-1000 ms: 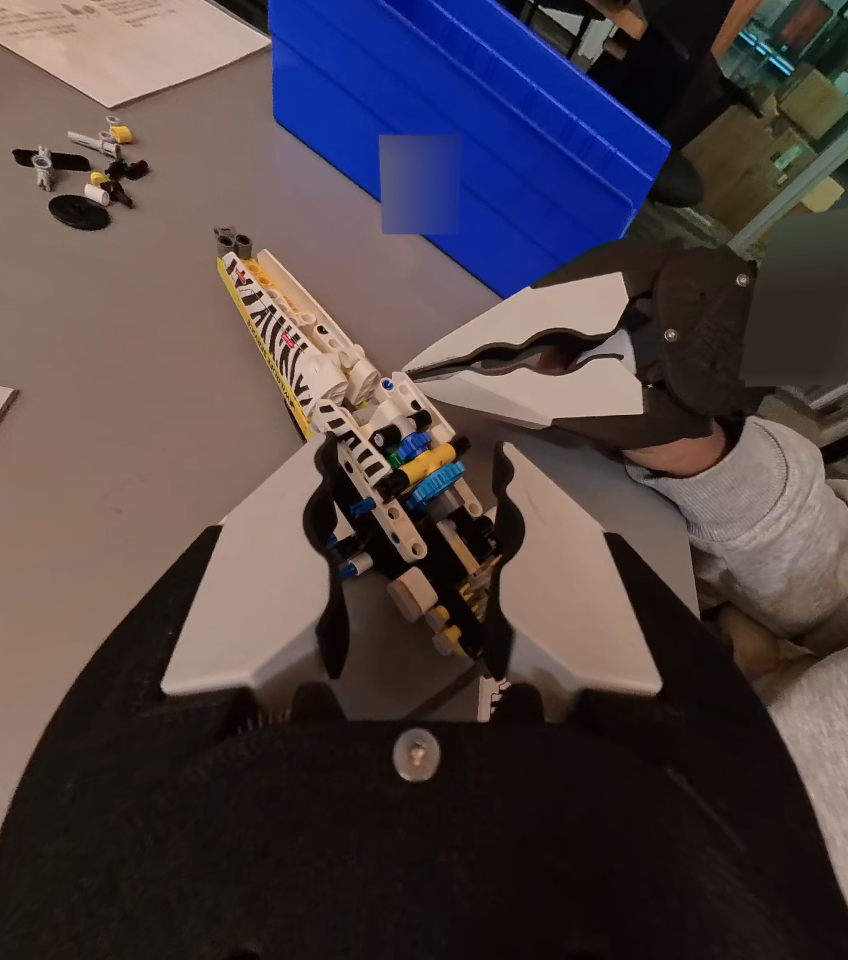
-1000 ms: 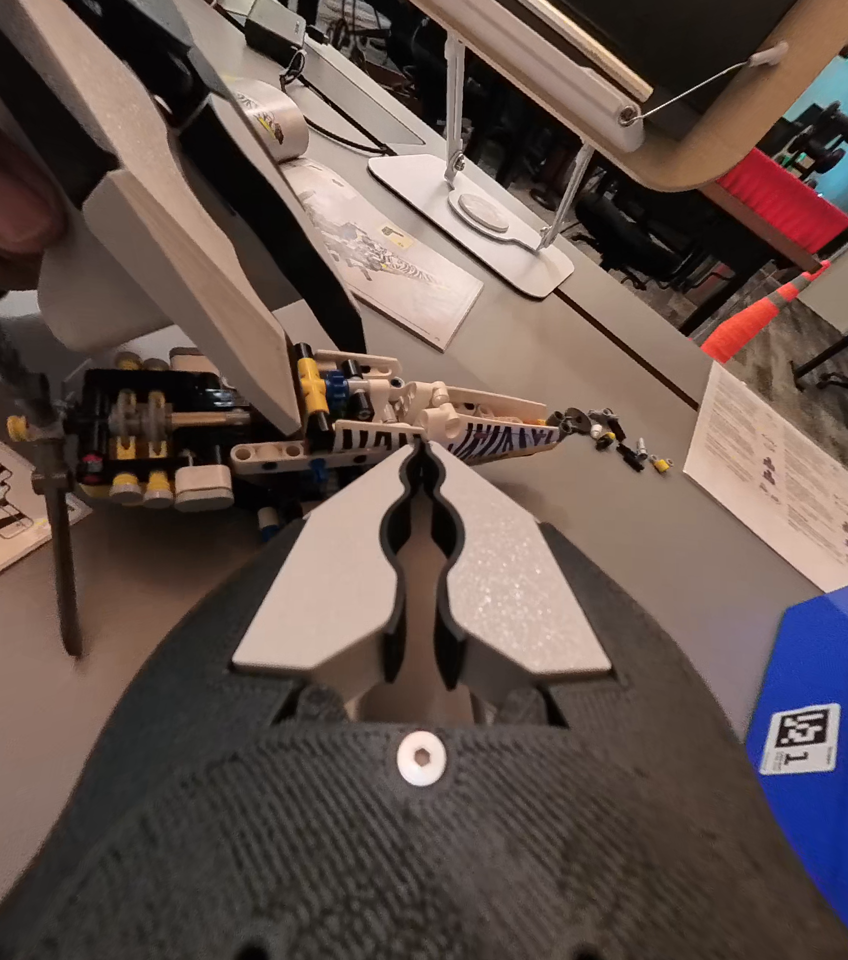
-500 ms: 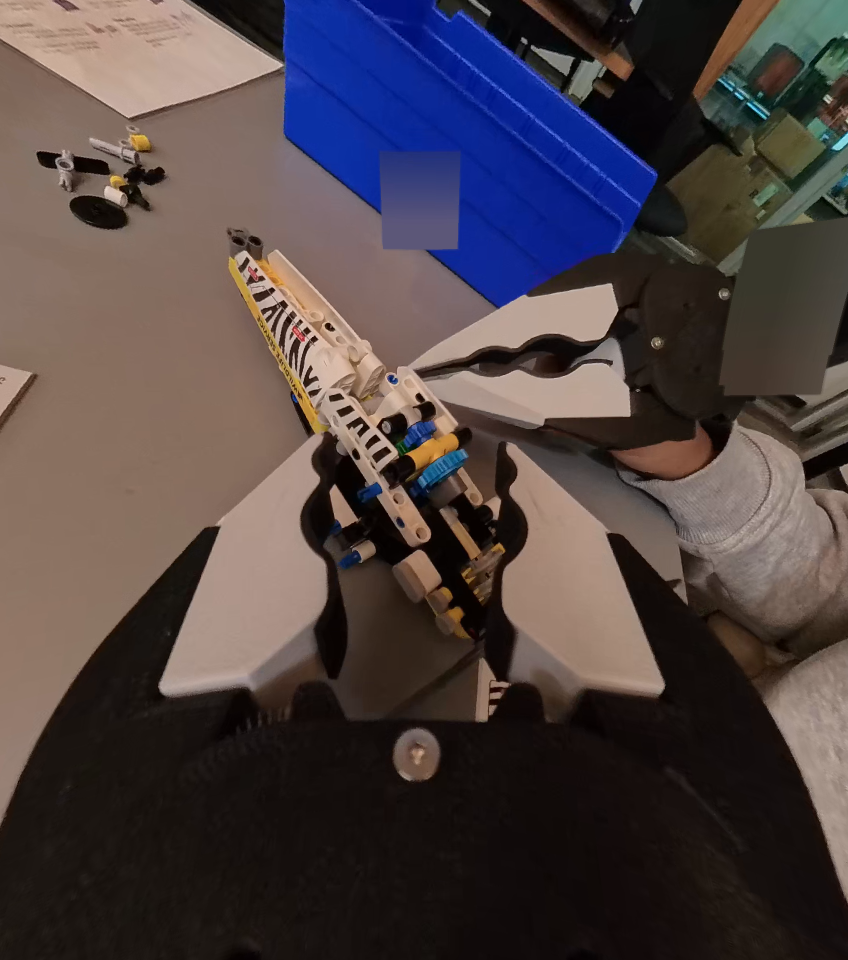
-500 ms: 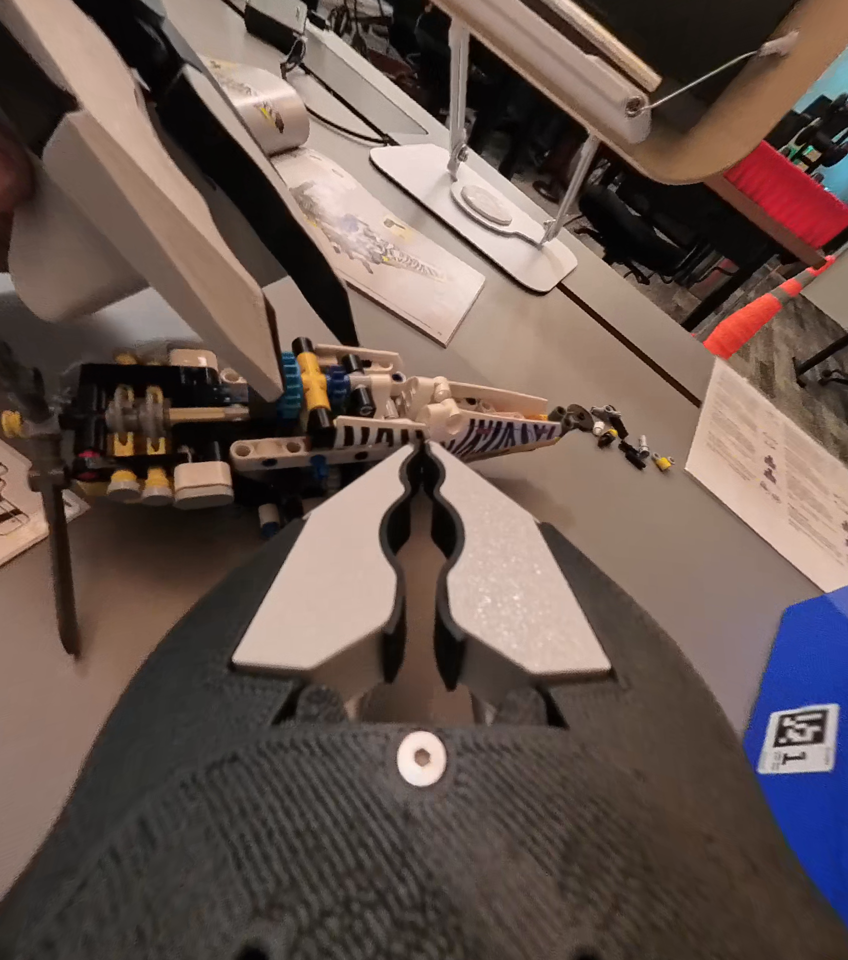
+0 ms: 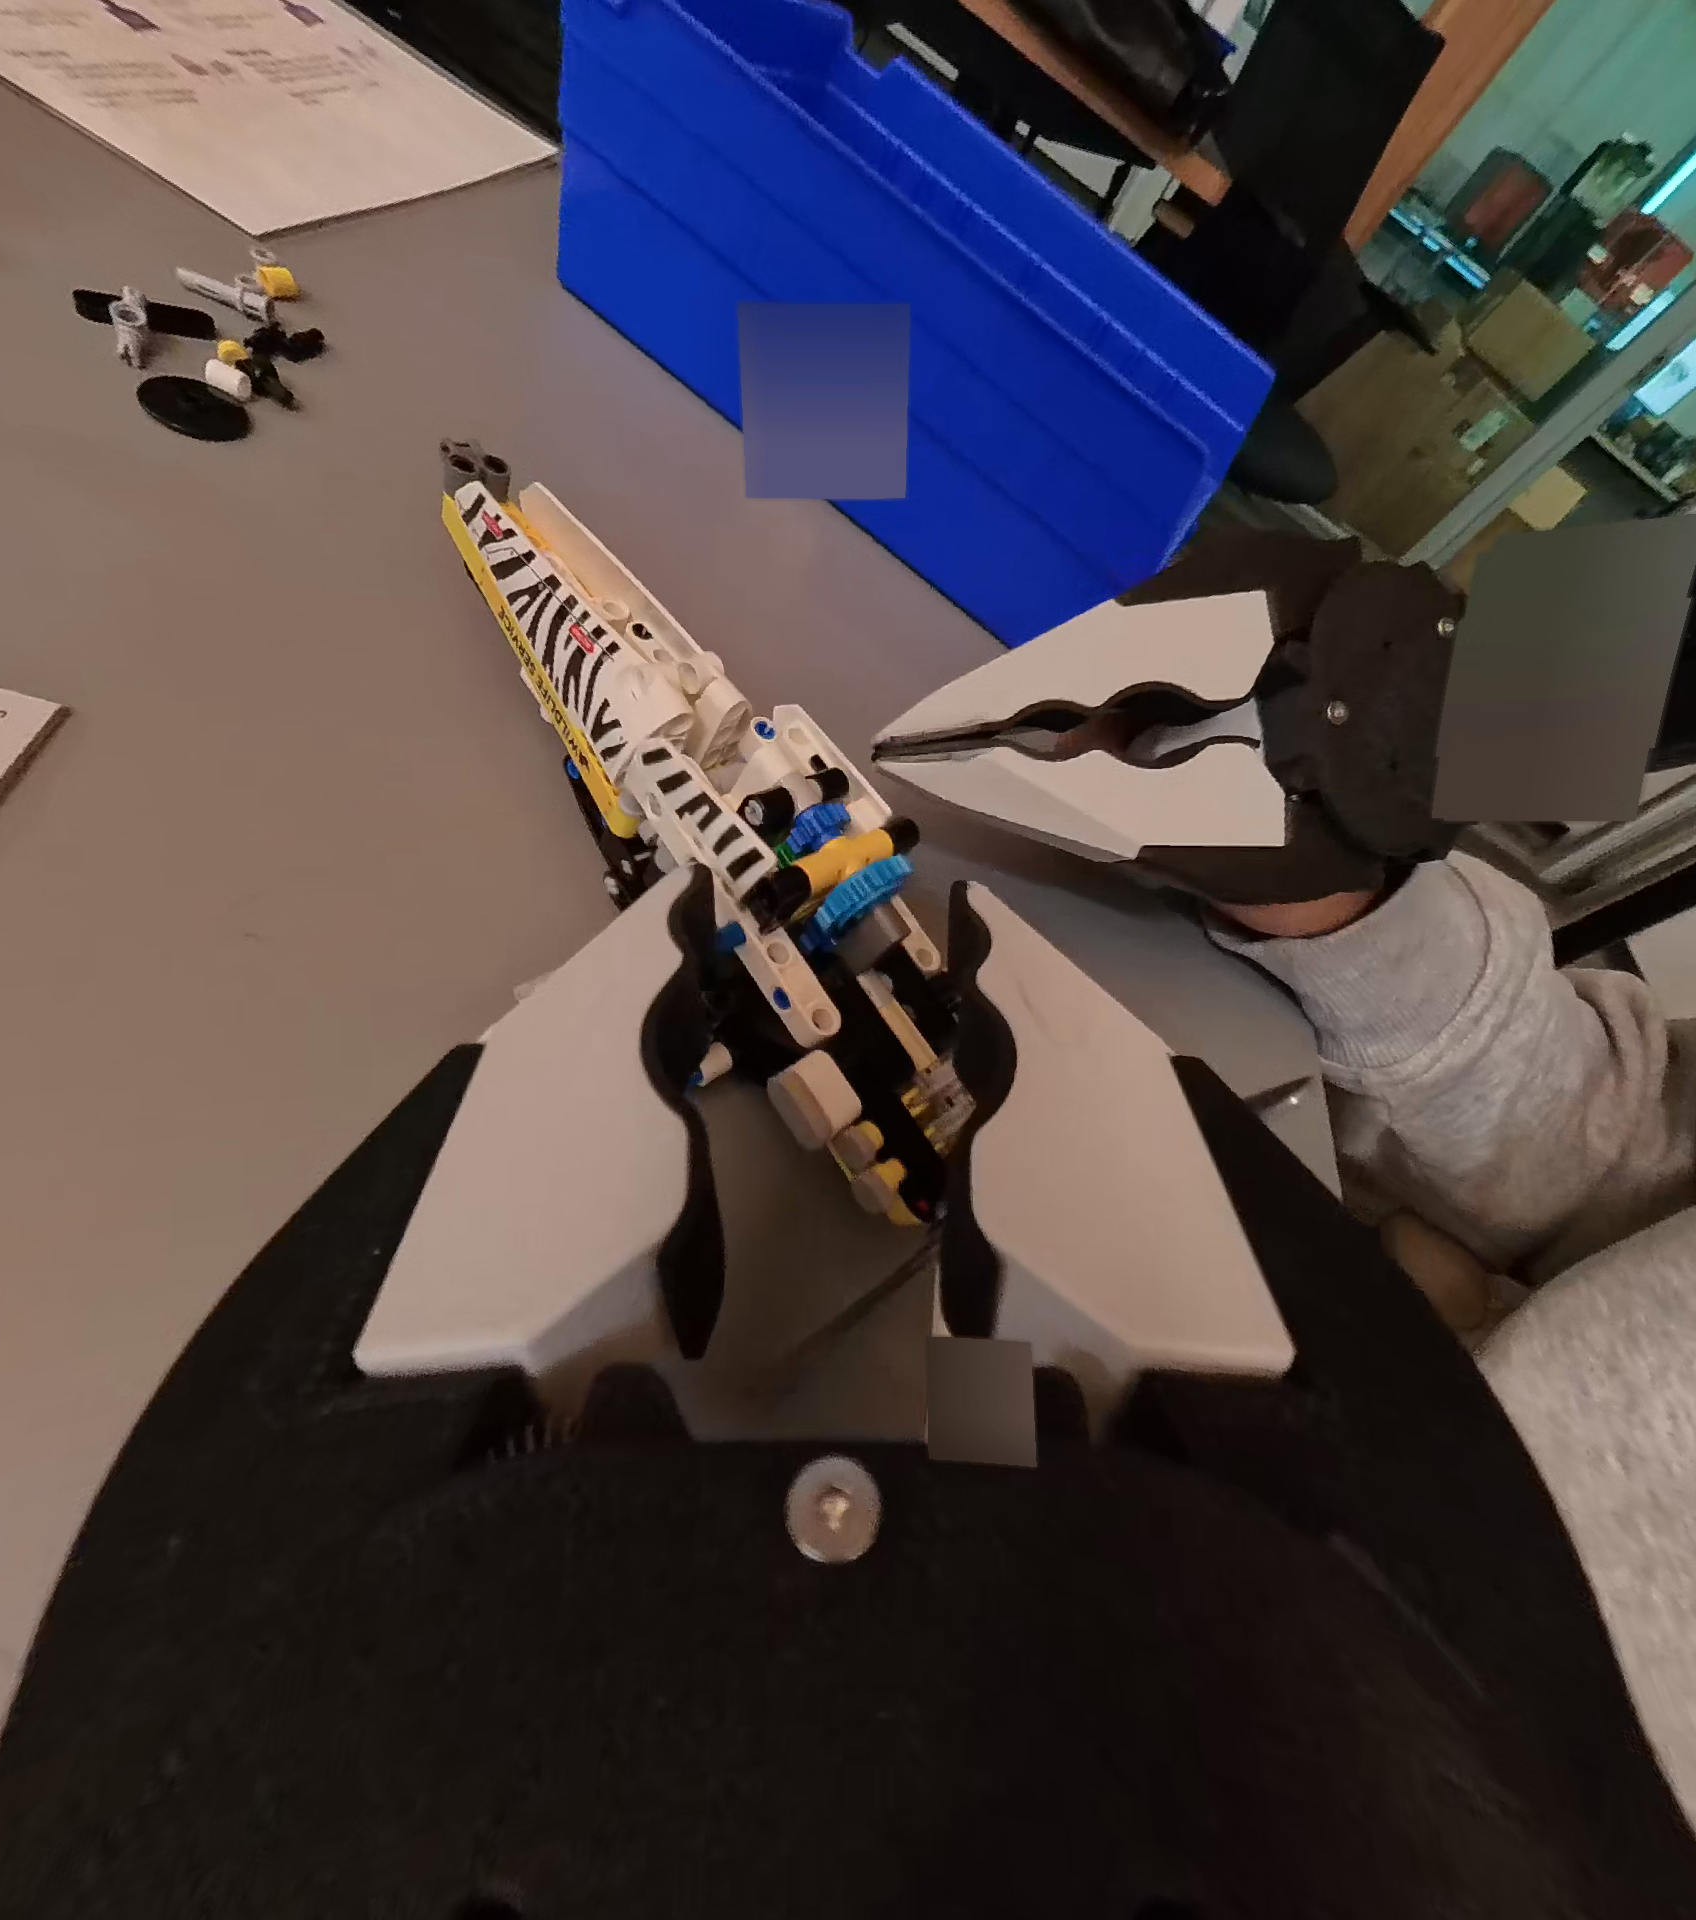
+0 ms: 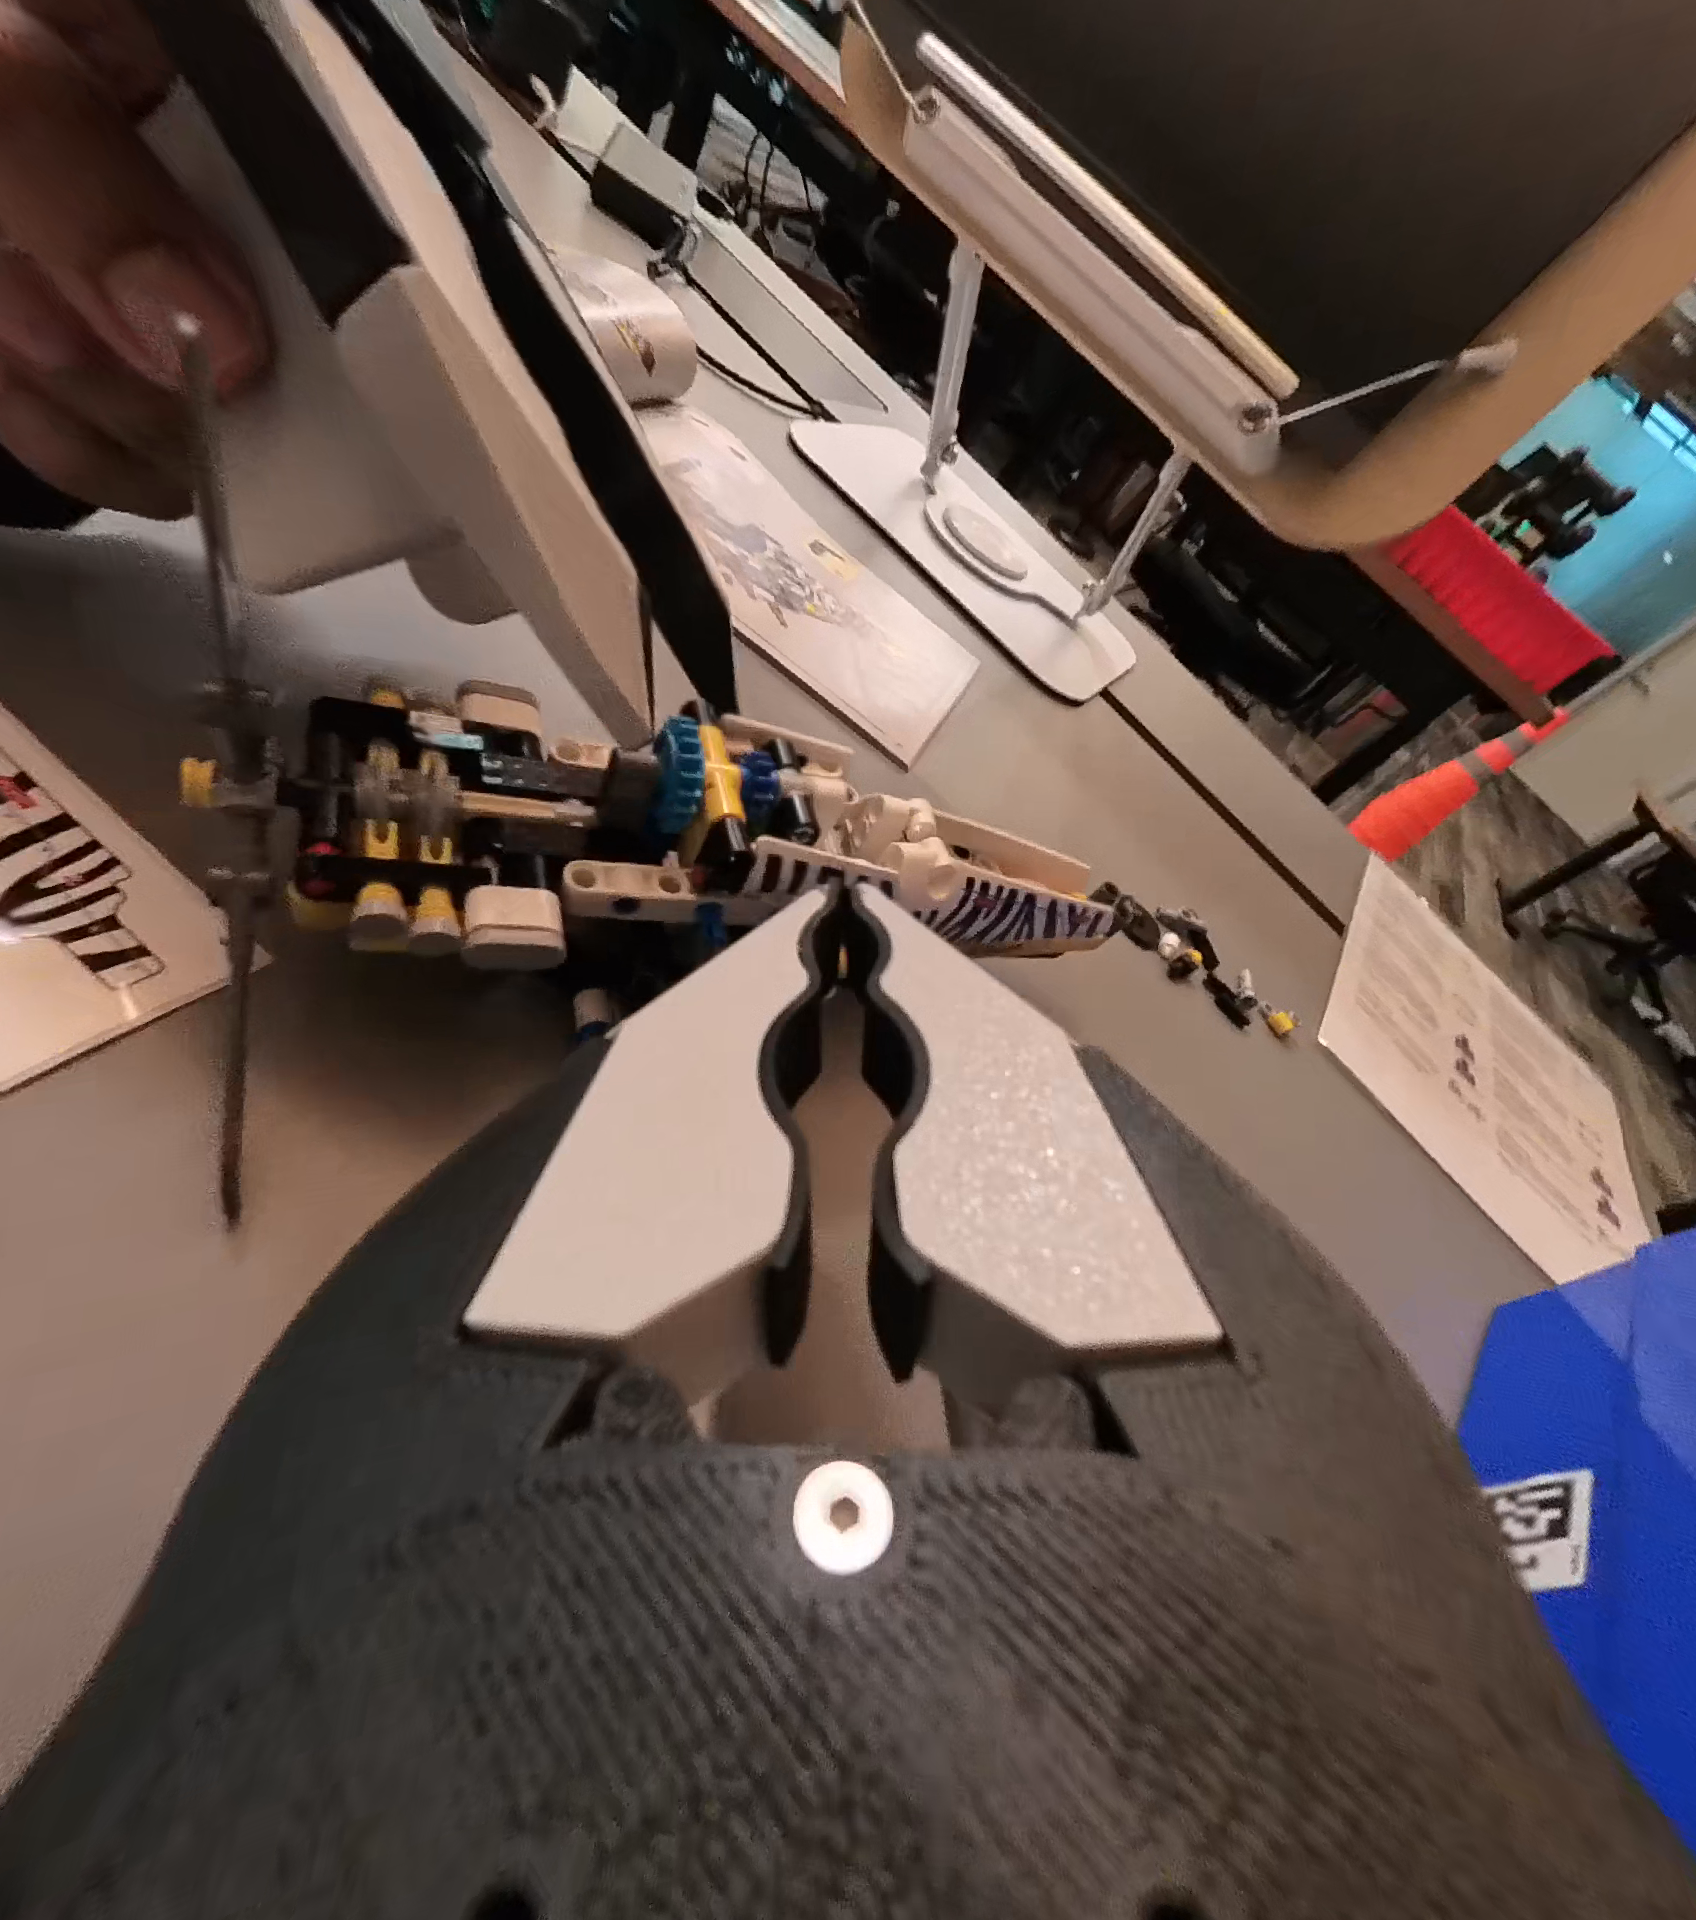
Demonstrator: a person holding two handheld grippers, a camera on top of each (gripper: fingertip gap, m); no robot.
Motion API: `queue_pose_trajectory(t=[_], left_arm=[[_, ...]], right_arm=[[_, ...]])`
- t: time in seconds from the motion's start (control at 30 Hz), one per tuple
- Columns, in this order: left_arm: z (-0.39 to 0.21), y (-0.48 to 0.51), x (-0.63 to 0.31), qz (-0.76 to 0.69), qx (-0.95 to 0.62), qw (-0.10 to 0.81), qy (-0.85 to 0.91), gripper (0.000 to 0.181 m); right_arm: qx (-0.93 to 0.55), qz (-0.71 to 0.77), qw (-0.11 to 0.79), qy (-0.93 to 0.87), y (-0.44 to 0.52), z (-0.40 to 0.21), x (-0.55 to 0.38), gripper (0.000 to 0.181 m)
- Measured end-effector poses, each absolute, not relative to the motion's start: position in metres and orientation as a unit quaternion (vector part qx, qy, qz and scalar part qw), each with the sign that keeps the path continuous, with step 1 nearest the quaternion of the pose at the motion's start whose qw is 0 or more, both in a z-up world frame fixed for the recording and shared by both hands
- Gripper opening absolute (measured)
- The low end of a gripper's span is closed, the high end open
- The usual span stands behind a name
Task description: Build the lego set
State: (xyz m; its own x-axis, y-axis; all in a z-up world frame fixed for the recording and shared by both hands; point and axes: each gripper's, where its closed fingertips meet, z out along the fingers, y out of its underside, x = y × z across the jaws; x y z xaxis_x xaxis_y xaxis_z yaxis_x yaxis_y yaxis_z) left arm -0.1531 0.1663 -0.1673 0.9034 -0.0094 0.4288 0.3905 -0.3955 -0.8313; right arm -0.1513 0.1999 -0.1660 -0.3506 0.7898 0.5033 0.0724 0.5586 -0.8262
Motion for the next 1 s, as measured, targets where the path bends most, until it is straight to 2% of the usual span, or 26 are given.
queue_pose_trajectory(t=[1.0], left_arm=[[-0.166,0.164,-0.145,-0.196,-0.813,0.537,-0.11,0.039]], right_arm=[[-0.251,0.371,0.486,-0.75,0.183,-0.168,-0.143,0.0]])
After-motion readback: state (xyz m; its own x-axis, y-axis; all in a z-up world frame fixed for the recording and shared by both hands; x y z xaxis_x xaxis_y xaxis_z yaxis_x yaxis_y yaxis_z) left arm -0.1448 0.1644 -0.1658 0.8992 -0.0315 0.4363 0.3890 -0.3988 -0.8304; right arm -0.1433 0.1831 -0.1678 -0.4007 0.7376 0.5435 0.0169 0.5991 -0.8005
